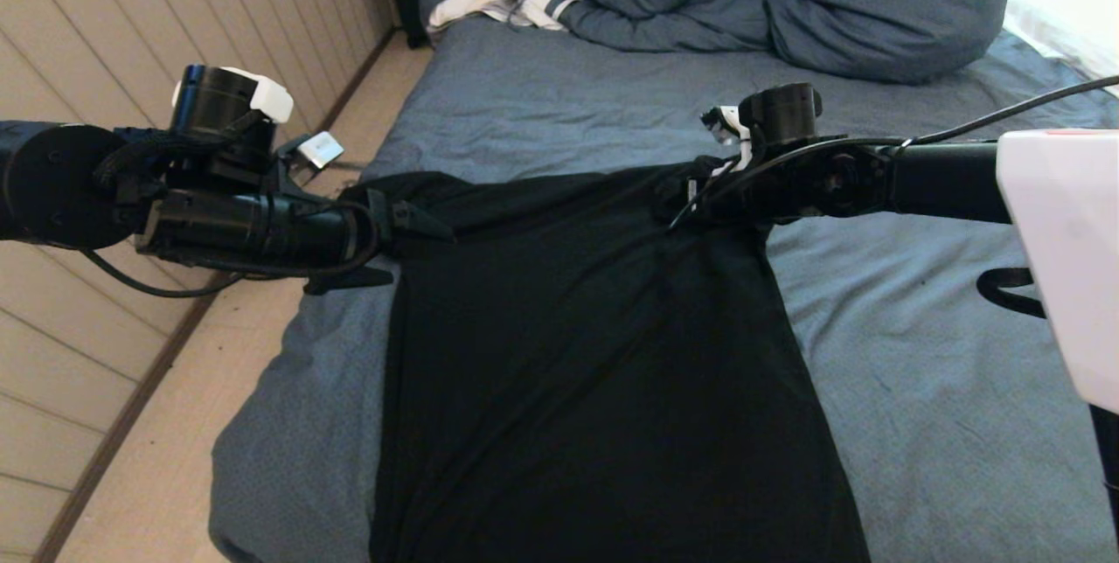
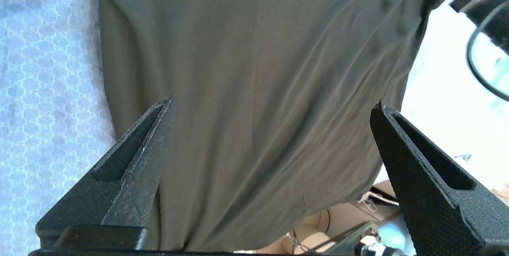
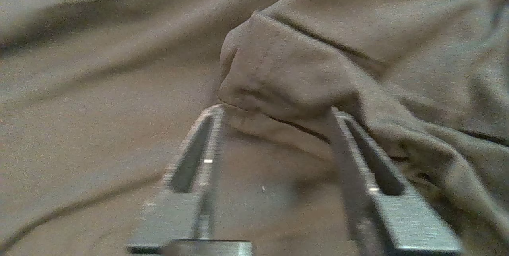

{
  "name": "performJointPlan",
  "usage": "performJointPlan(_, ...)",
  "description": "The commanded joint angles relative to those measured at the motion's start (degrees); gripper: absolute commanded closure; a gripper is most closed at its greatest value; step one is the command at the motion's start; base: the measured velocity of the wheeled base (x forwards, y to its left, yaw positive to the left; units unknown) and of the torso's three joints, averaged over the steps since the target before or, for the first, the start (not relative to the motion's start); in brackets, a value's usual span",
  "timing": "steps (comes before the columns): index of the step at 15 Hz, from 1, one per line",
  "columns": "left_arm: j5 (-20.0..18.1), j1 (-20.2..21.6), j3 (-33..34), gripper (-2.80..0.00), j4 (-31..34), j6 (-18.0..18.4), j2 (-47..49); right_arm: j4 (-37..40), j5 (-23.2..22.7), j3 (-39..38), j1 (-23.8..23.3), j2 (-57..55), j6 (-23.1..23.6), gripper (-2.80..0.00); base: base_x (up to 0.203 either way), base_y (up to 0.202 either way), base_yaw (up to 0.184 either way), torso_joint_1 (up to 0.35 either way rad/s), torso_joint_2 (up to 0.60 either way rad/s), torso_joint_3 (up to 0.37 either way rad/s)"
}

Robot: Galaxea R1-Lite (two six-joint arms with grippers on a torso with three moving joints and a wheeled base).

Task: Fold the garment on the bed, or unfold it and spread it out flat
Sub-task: Unford the black T-shirt

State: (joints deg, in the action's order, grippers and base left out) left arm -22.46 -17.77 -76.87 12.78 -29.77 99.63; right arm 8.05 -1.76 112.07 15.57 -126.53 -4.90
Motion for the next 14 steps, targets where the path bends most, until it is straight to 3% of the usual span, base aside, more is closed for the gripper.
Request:
performJointPlan(1,-0.1,-0.1,1.4,-2.80,-1.6,-0.2,-0.1,-0.4,0.0,0.0,-0.4,-1.8,0.1,-2.80,0.000,0.000,0.000,0.000,0.00,0.000)
performJointPlan(6,-0.5,-0.2,2.7,-2.80,-4.0,-0.2,0.6,-3.5,2.3,0.3,-0.5,-3.5,0.5,-2.80,0.000,0.000,0.000,0.000,0.00,0.000)
performJointPlan(7,-0.5,-0.2,2.7,-2.80,-4.0,-0.1,0.9,-3.9,2.3,0.3,-0.5,-3.7,0.5,0.00,0.000,0.000,0.000,0.000,0.00,0.000)
performJointPlan(14,-0.6,-0.2,3.3,-2.80,-5.0,-0.5,1.9,-5.0,2.5,0.3,-2.8,0.3,1.1,0.00,0.000,0.000,0.000,0.000,0.00,0.000)
